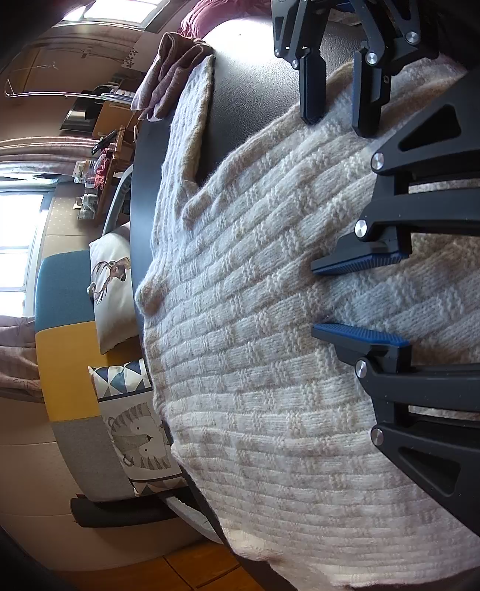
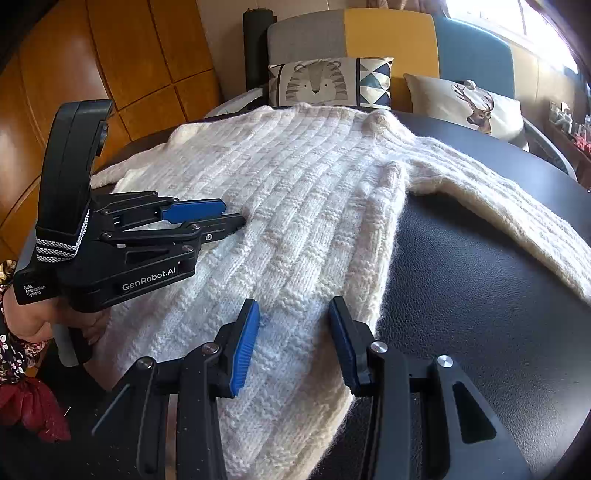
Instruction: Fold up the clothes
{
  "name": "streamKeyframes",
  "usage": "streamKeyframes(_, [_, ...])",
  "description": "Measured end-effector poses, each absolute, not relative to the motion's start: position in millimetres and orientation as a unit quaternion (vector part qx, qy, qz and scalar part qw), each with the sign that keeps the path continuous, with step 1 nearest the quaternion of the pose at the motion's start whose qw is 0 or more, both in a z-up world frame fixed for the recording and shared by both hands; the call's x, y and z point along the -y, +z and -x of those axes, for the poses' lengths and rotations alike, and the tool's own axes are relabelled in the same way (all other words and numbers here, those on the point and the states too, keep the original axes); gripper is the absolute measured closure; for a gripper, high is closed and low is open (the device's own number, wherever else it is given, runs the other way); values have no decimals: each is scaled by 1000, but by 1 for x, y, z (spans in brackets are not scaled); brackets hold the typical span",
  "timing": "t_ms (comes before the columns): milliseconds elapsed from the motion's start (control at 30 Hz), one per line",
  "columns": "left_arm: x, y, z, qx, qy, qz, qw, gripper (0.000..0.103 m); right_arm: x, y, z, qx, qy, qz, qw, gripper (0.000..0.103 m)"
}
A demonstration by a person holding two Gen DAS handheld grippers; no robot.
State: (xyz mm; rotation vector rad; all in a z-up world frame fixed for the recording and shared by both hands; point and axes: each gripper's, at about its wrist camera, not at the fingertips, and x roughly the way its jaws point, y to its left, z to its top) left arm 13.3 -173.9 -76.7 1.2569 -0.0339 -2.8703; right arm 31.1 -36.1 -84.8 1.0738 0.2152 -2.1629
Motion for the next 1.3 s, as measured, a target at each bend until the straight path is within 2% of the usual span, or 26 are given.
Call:
streamKeyframes(233, [172, -73, -15, 9, -914, -405, 6, 76, 34, -82, -28, -70, -830, -424, 356, 60])
streamKeyframes(400, [159, -64, -26, 3, -921, -389, -31, 77, 14, -66, 6, -15, -845, -421, 330, 60])
streamKeyframes(567, [133, -75, -32, 75, -924, -373, -24, 76, 14, -59, 66, 14, -846, -428, 318, 69])
streamKeyframes(633, [130, -77, -35, 82, -927, -366, -18, 76, 18, -65, 86, 34, -836, -447, 316, 72])
streamKeyframes(800, [143, -77, -30, 37, -926, -373, -33, 75, 17, -94, 128, 125, -805, -507, 283, 72])
streamKeyframes(867, [148, -77, -28, 20, -926, -376, -38, 75, 16, -98, 138, 149, -807, -504, 271, 76])
streamKeyframes(900, [149, -77, -28, 17, -926, -376, -39, 75, 17, -99, 141, 147, -812, -501, 262, 87])
streamKeyframes(933, [149, -77, -28, 17, -925, -377, -38, 75, 18, -100, 144, 142, -817, -499, 252, 93])
streamKeyframes(1000, [146, -77, -26, 19, -925, -378, -31, 75, 13, -102, 148, 156, -819, -495, 243, 96])
streamKeyframes(1200, [139, -77, -27, 32, -927, -373, -30, 75, -5, -105, 153, 167, -828, -482, 234, 96])
streamKeyframes(1300, [149, -73, -27, 12, -922, -384, -47, 75, -17, -99, 147, 185, -803, -499, 266, 87])
